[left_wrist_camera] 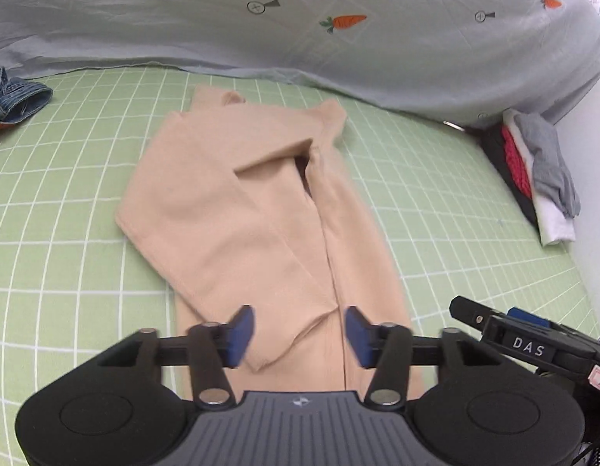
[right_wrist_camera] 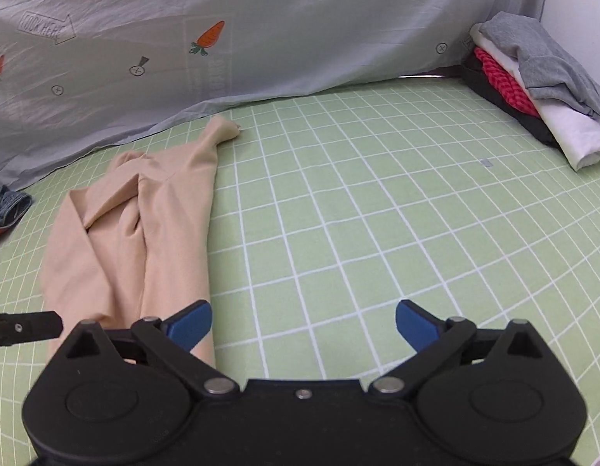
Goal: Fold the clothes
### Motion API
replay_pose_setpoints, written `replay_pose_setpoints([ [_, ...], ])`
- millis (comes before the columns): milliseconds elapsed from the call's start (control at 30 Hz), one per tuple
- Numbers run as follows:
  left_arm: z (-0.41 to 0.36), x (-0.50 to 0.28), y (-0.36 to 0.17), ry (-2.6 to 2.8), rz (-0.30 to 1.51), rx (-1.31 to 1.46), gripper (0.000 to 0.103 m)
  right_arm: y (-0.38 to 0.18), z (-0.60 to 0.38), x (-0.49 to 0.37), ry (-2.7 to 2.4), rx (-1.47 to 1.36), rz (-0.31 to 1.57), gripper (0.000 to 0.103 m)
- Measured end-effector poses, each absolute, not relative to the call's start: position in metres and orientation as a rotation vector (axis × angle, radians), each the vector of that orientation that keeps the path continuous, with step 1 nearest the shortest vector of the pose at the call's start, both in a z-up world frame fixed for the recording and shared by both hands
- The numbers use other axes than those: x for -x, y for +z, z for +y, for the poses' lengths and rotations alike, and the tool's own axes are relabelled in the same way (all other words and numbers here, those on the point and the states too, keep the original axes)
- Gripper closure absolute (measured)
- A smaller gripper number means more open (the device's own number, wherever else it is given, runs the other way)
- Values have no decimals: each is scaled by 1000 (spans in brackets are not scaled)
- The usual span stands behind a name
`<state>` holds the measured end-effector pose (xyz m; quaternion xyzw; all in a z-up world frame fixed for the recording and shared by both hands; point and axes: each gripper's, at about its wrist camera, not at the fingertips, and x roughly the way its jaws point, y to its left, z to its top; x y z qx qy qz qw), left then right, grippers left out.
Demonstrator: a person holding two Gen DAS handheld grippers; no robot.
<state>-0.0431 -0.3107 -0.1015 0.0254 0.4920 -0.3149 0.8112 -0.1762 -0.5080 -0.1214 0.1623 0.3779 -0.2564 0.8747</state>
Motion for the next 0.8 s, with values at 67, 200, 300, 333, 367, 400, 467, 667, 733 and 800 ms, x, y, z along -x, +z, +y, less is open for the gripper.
replay_pose_setpoints([
  [67,-302,48,-105,-609,1061,-57,23,-121,-498,178,-490,-314,788,0],
  [200,-276,47,-113,-490,1089,-69,20,-121,-477,170,-381,-271,779,0],
  [300,-260,48,-118,-426,1116,-94,19,-123,-460,152,-315,-221,795,0],
  [333,-255,49,-120,-409,1126,-100,19,-123,-455,145,-289,-216,805,0],
  [367,-251,50,-122,-397,1133,-104,19,-124,-450,138,-264,-215,814,0],
  [400,-247,51,-123,-388,1138,-106,19,-124,-446,131,-250,-217,818,0],
  [467,-240,53,-125,-373,1144,-109,18,-126,-437,117,-229,-216,823,1],
  [667,-227,54,-135,-345,1167,-122,17,-136,-417,84,-153,-176,840,24],
  [733,-223,53,-138,-340,1177,-121,17,-140,-411,79,-118,-166,856,30],
  [800,-221,53,-140,-337,1186,-115,17,-145,-406,76,-122,-144,883,34],
])
